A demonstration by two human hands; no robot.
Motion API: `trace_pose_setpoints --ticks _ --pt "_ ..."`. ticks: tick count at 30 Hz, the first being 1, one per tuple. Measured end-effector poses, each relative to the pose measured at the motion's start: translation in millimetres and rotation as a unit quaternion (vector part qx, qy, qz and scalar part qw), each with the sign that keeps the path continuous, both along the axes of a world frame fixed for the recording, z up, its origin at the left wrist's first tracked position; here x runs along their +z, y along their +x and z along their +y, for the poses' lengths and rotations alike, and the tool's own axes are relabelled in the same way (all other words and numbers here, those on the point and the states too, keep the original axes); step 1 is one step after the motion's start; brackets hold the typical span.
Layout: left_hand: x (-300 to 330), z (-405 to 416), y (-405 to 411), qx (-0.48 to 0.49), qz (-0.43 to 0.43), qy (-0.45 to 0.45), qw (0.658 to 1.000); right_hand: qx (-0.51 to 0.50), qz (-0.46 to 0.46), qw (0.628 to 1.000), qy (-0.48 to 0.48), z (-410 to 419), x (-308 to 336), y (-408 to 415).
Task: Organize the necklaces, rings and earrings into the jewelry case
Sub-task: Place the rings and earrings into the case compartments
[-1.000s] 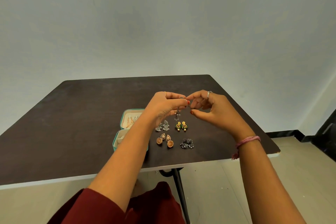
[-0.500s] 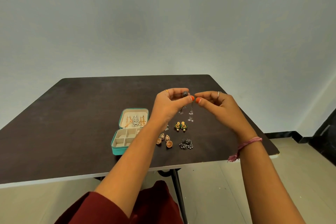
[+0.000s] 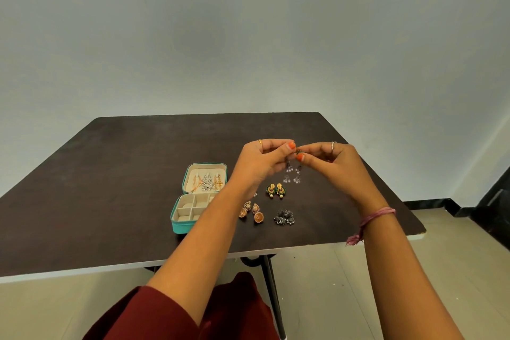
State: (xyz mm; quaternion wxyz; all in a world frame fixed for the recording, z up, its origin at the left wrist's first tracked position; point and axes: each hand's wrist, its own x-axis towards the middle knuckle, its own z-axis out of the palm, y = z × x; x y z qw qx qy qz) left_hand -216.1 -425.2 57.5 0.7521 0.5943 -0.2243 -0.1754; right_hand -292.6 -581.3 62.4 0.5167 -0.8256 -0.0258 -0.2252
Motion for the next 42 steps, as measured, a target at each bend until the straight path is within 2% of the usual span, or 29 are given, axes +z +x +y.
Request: trace_pose_setpoints --ticks 5,9,18,27,33,42 --pt "0 -2 0 -0.013 -0.012 0.016 1.000 -0.003 0.010 1.000 0.018 -5 -1 -1" --pt "-3 -7 -1 0.007 -0.058 0.077 0.995 -0.003 0.021 0.999 0.032 -11 -6 -1" --pt "-16 -21 -4 0.016 -0.075 0.157 0.985 -0.019 0.066 0.993 0.094 -28 -28 -1" --pt "-38 -41 -2 0.034 -0.135 0.278 0.950 -0.029 0.116 0.992 0.027 -48 -52 5" --pt "-45 -48 -2 0.027 -0.177 0.324 0.929 -0.019 0.132 0.991 -0.008 -51 -57 5" --pt "-53 -52 2 0.039 -0.167 0.372 0.912 -0.020 0.166 0.986 -0.012 -55 -68 6"
